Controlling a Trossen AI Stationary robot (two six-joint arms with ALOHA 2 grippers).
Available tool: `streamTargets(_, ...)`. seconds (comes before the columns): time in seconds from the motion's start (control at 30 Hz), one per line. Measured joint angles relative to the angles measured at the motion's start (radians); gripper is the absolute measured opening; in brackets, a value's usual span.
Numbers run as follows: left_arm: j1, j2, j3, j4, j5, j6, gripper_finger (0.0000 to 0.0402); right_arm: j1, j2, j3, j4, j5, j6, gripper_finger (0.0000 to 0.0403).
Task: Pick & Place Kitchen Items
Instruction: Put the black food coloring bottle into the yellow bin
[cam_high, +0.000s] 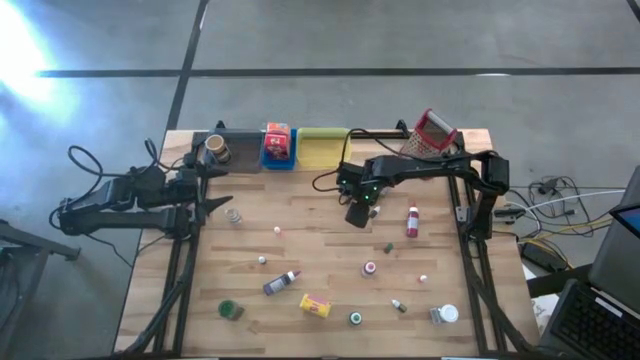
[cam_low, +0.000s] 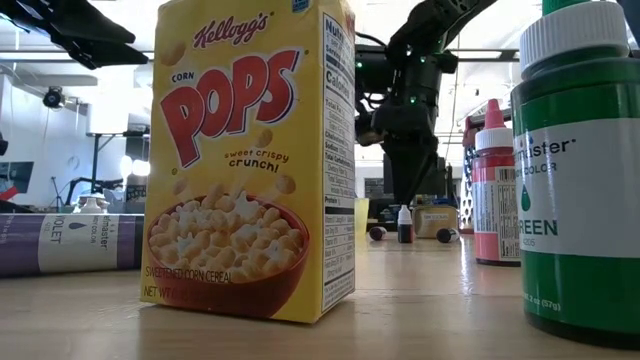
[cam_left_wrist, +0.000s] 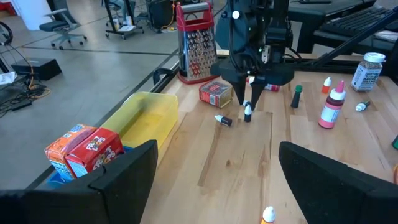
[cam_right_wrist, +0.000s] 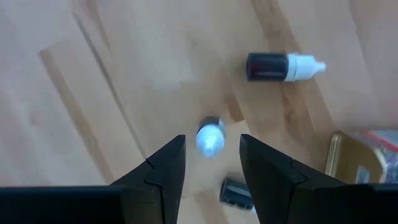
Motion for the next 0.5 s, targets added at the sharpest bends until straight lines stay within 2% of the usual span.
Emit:
streamTargets(0.27,0.000,0.000,0.000,0.000,0.000,0.000,0.0339,0.000,0.000,-0.029,0.035,0.004,0.000,0.0160)
streamTargets(0.5,0.000,0.000,0.000,0.000,0.000,0.000,0.0339,0.000,0.000,-0.053,0.050,0.005,0.000,0.0142)
